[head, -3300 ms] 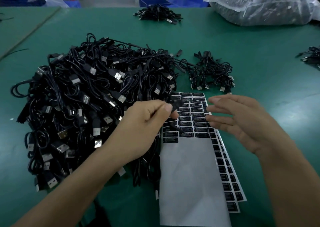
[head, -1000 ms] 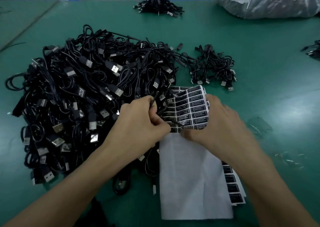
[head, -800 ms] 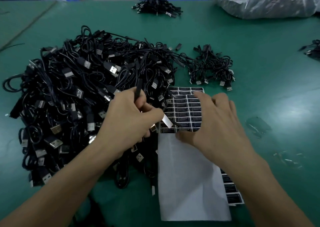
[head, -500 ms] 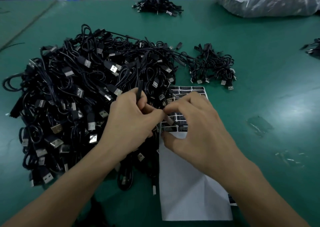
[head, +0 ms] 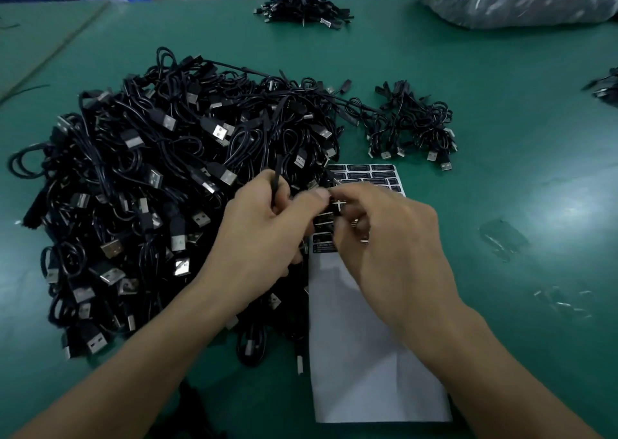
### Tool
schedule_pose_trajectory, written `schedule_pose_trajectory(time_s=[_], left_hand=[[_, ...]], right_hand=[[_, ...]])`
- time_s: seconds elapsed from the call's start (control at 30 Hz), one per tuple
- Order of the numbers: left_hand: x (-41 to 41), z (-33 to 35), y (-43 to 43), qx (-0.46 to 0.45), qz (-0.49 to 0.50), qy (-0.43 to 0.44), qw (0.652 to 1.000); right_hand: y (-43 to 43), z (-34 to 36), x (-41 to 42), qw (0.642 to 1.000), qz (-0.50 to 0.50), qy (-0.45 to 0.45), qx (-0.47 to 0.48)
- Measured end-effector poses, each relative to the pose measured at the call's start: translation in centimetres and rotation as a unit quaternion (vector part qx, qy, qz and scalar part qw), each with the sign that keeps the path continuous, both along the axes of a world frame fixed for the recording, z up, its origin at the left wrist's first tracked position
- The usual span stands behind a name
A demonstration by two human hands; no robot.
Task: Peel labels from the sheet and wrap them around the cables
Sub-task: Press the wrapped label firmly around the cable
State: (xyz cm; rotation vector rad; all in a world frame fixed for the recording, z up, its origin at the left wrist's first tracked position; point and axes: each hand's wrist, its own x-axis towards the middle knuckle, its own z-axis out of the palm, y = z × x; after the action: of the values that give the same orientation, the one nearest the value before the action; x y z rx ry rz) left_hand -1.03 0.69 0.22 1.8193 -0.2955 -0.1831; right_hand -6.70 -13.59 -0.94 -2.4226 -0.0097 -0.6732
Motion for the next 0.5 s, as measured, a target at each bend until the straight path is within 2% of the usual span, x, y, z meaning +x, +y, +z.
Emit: schedule_pose_trajectory(time_s=[0.07, 0.13, 0.23, 0.3, 0.4, 0.5], left_hand=[[0.0, 0.0, -0.1, 0.006, -0.007, 0.023, 1.000], [0.1, 0.0, -0.1, -0.004, -0.012, 0.041, 0.999], [0.2, -0.2, -0.1, 0.026, -0.029, 0.018, 0.999], [0.1, -0.3, -0.1, 0.034, -0.046, 0.002, 0.998], [0.3, -0.7, 0.0, 0.009, -0.051, -0.004, 0.999], [0.5, -0.9, 0.2, -0.003, -0.048, -0.001, 0.999]], right_hand=[[-0.5, 0.0, 0.2, 0.999, -0.028, -0.023, 0.028], [-1.0, 0.2, 0.5, 0.991, -0.025, -0.011, 0.130], [-1.7, 0.5, 0.9, 0.944, 0.027, 0.012, 0.327], [-2.0, 0.7, 1.0, 0.907, 0.051, 0.018, 0.418], [-2.1, 0.8, 1.2, 0.869, 0.067, 0.041, 0.489], [-2.2, 0.8, 1.2, 0.852, 0.068, 0.057, 0.516]])
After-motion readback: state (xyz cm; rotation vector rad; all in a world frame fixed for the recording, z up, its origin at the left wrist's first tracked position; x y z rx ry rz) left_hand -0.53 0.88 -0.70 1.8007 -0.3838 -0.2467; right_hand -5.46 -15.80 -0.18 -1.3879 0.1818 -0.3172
